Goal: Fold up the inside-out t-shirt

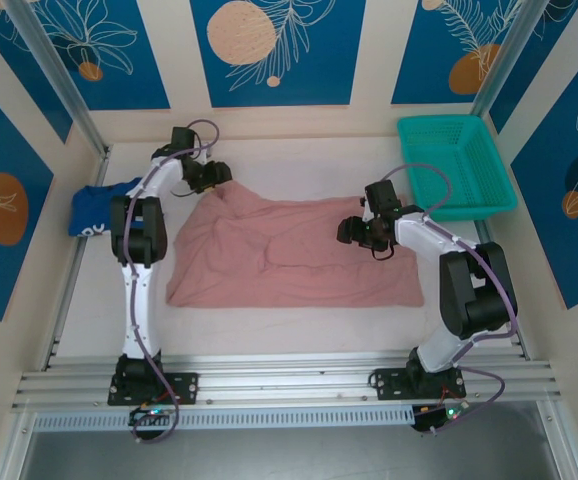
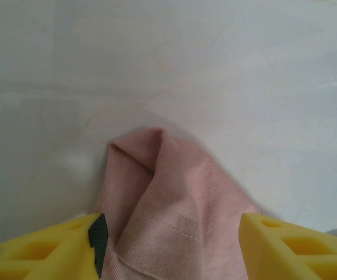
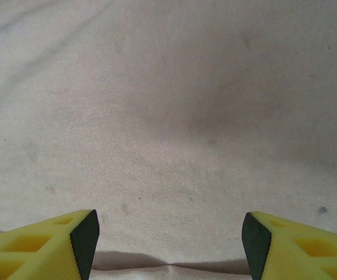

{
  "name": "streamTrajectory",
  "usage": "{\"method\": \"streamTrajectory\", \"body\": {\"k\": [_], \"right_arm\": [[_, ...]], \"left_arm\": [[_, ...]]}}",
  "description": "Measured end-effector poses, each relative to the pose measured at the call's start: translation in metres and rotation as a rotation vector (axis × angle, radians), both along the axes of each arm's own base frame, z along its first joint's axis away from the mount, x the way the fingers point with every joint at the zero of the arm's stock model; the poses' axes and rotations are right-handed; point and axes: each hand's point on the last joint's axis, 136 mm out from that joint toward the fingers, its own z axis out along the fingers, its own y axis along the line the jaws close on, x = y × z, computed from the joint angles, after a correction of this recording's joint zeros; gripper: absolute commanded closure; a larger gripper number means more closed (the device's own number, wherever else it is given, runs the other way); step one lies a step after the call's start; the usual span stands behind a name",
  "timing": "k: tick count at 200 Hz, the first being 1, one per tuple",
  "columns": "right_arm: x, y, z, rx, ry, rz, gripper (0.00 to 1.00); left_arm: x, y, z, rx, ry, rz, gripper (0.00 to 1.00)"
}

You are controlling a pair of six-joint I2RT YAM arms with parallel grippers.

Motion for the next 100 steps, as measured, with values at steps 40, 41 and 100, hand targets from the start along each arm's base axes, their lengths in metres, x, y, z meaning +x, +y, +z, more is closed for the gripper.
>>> {"method": "streamTrajectory", "body": {"k": [40,41,100], "right_arm": [[0.000,0.000,0.000,0.000,0.000,0.000,0.32],[0.000,0.000,0.000,0.000,0.000,0.000,0.32],[0.000,0.001,0.000,0.003,0.001,0.003,0.32]], "left_arm": [[-0.001,0.000,-0.006,0.006,0.022,-0.007,0.43],[-0.001,0.000,-0.006,0.006,0.023,-0.007,0.43],[0.006,0.000,-0.011,0.006,0.024,-0.008,0.64]]}}
